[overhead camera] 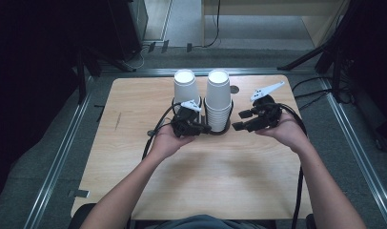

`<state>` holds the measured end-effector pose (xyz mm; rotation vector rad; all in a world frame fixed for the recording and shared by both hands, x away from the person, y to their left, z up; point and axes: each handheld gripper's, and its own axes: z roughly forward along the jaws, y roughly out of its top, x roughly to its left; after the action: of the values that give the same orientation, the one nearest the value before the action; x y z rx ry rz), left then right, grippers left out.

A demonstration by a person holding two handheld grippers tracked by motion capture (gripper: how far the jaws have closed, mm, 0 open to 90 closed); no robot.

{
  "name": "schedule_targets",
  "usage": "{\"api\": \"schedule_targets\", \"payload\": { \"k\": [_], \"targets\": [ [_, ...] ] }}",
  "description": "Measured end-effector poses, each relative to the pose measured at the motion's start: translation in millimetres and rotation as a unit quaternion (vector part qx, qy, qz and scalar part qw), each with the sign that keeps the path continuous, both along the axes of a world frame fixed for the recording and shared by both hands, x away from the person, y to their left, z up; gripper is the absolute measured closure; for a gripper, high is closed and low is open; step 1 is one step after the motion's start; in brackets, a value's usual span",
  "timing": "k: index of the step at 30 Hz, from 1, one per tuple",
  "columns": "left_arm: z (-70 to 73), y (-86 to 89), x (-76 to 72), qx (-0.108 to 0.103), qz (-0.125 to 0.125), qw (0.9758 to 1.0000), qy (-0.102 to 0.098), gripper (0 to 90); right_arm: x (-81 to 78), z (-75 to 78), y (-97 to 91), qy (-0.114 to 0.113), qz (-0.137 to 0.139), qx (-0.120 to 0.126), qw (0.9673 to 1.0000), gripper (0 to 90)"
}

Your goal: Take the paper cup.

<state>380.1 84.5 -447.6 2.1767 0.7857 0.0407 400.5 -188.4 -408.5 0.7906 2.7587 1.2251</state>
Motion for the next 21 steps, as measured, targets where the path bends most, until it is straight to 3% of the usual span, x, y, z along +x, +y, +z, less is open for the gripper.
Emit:
{"api": "schedule_targets", "payload": {
  "k": [2, 5, 15, 18, 21],
  "targets": [
    [2.8, -0.8, 4.7, 0.003, 0.008, 1.0, -0.003, 89.2, 3.1, 3.6, 1.2, 0.0, 0.0, 0.0, 1.0, 35.3],
    [7.4, -2.6, 11.3, -0.009, 0.02, 0.9997, -0.003, 89.4, 9.0, 10.0, 3.5, -0.008, -0.002, -0.001, 1.0, 34.3],
    [16.3, -17.1, 21.4, 0.006, 0.042, 0.999, -0.016, 89.4, 27.7, 29.6, 12.5, -0.016, -0.013, -0.001, 0.9998, 30.0],
    [19.1, -17.4, 23.7, -0.001, 0.048, 0.9988, -0.013, 89.4, 33.3, 33.9, 14.4, -0.012, -0.015, -0.004, 0.9998, 29.2],
    [19.7, -18.4, 24.9, 0.011, 0.049, 0.9986, -0.018, 89.4, 36.8, 38.1, 17.2, -0.017, -0.018, -0.004, 0.9997, 26.1]
  ]
}}
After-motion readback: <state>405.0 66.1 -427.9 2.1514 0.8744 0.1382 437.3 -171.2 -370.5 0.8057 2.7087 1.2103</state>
